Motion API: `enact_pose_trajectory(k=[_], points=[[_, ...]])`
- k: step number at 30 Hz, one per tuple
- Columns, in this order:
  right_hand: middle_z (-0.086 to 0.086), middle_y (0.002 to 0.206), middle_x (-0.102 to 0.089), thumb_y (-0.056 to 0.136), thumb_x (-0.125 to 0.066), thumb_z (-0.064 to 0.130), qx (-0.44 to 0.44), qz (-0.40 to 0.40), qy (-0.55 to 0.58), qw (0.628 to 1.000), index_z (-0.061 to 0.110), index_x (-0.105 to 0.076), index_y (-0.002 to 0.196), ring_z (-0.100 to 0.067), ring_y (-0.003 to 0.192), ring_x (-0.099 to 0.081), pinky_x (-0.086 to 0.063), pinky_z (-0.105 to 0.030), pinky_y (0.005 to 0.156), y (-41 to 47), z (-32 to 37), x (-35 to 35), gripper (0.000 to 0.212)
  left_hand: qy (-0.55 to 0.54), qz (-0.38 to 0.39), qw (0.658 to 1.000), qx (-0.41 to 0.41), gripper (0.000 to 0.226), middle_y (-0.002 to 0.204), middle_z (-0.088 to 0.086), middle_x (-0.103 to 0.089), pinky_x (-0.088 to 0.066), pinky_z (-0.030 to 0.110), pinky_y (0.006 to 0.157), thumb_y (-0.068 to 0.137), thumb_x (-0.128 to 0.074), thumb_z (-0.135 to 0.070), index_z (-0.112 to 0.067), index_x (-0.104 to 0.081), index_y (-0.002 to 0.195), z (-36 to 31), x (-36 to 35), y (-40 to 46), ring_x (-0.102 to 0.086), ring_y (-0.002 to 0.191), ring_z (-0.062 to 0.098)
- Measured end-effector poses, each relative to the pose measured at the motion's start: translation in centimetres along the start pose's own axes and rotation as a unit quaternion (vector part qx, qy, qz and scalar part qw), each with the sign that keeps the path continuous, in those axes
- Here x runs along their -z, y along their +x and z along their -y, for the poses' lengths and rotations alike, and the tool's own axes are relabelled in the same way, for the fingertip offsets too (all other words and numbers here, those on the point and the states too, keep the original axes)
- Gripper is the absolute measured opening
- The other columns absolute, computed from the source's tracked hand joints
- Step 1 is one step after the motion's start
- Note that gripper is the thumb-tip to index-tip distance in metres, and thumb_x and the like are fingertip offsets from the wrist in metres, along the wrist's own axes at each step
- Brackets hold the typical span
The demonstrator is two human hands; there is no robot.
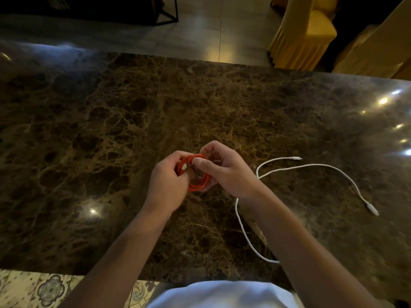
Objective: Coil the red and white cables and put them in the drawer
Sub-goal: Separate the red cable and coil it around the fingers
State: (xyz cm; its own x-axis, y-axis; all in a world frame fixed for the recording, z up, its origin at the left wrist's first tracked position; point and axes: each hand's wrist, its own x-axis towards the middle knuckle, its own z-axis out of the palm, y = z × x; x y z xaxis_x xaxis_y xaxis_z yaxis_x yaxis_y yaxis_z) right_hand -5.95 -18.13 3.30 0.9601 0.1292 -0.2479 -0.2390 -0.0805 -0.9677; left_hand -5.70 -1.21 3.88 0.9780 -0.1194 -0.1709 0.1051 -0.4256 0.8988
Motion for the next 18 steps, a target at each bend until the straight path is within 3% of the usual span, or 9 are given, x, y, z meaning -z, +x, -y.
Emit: enact_pose_trajectory(k=[2, 5, 8, 10, 13, 16, 18], points=[[-0.019, 0.092, -0.069, 0.099, -0.069, 0.023, 0.009, -0.003, -0.001, 1.000, 0.015, -0.063, 0.103, -0.029, 0.078, -0.076, -0.065, -0.055, 0.067, 0.5, 0.0, -0.3, 0.011, -0.105, 0.019, 0.992, 0.074, 0.017, 0.100, -0.008, -0.078, -0.059, 0.014, 0.071, 0.099, -0.070, -0.017, -0.031, -0.073, 0.108, 0.1, 0.6, 0.2, -0.073, 0.096, -0.006], [-0.009, 0.088, -0.068, 0.099, -0.069, 0.023, 0.011, 0.001, -0.038, 0.999, 0.014, -0.064, 0.103, -0.020, 0.074, -0.074, -0.065, -0.048, 0.064, 1.3, 0.4, -0.9, 0.011, -0.248, 0.067, 0.955, 0.147, 0.027, 0.111, 0.001, -0.081, -0.064, 0.032, 0.087, 0.094, -0.072, -0.018, -0.021, -0.075, 0.120, 0.6, 2.1, 0.5, -0.077, 0.106, 0.016], [-0.006, 0.085, -0.067, 0.100, -0.068, 0.022, -0.001, 0.011, -0.056, 0.998, 0.011, -0.062, 0.103, -0.010, 0.064, -0.072, -0.064, -0.042, 0.060, 2.0, 0.8, -1.4, 0.013, -0.337, 0.068, 0.924, 0.169, 0.039, 0.119, 0.004, -0.079, -0.062, 0.037, 0.094, 0.089, -0.072, -0.021, -0.018, -0.072, 0.128, 1.3, 3.2, 0.5, -0.075, 0.113, 0.019], [-0.005, 0.084, -0.067, 0.101, -0.067, 0.022, -0.005, 0.028, -0.068, 0.997, 0.012, -0.061, 0.102, -0.009, 0.060, -0.070, -0.063, -0.040, 0.058, 2.3, 0.9, -2.0, 0.012, -0.357, 0.029, 0.918, 0.172, 0.042, 0.121, 0.004, -0.079, -0.059, 0.038, 0.097, 0.087, -0.072, -0.025, -0.017, -0.073, 0.128, 1.7, 3.3, 0.3, -0.074, 0.116, 0.021], [-0.015, 0.090, -0.069, 0.101, -0.067, 0.023, -0.025, 0.040, -0.058, 0.997, 0.011, -0.060, 0.102, -0.022, 0.066, -0.073, -0.065, -0.043, 0.059, 2.5, 1.0, -3.0, 0.014, -0.413, -0.037, 0.894, 0.171, 0.040, 0.125, 0.009, -0.077, -0.057, 0.041, 0.100, 0.088, -0.071, -0.020, -0.016, -0.072, 0.128, 2.3, 2.8, 0.0, -0.073, 0.119, 0.025], [-0.032, 0.107, -0.069, 0.101, -0.067, 0.023, -0.061, 0.068, -0.006, 0.996, 0.007, -0.062, 0.107, -0.049, 0.090, -0.072, -0.066, -0.046, 0.067, 2.5, 1.0, -3.1, 0.018, -0.488, -0.061, 0.857, 0.151, 0.043, 0.127, 0.013, -0.075, -0.057, 0.043, 0.101, 0.087, -0.070, -0.011, -0.019, -0.064, 0.130, 2.4, 2.3, -0.1, -0.072, 0.121, 0.027], [-0.034, 0.107, -0.068, 0.100, -0.067, 0.024, -0.080, 0.103, 0.032, 0.991, 0.006, -0.063, 0.113, -0.051, 0.095, -0.071, -0.066, -0.048, 0.072, 2.4, 1.0, -2.7, 0.022, -0.494, -0.073, 0.857, 0.125, 0.038, 0.123, 0.010, -0.077, -0.061, 0.039, 0.096, 0.090, -0.067, -0.002, -0.019, -0.063, 0.124, 2.5, 2.2, 0.0, -0.073, 0.118, 0.025]])
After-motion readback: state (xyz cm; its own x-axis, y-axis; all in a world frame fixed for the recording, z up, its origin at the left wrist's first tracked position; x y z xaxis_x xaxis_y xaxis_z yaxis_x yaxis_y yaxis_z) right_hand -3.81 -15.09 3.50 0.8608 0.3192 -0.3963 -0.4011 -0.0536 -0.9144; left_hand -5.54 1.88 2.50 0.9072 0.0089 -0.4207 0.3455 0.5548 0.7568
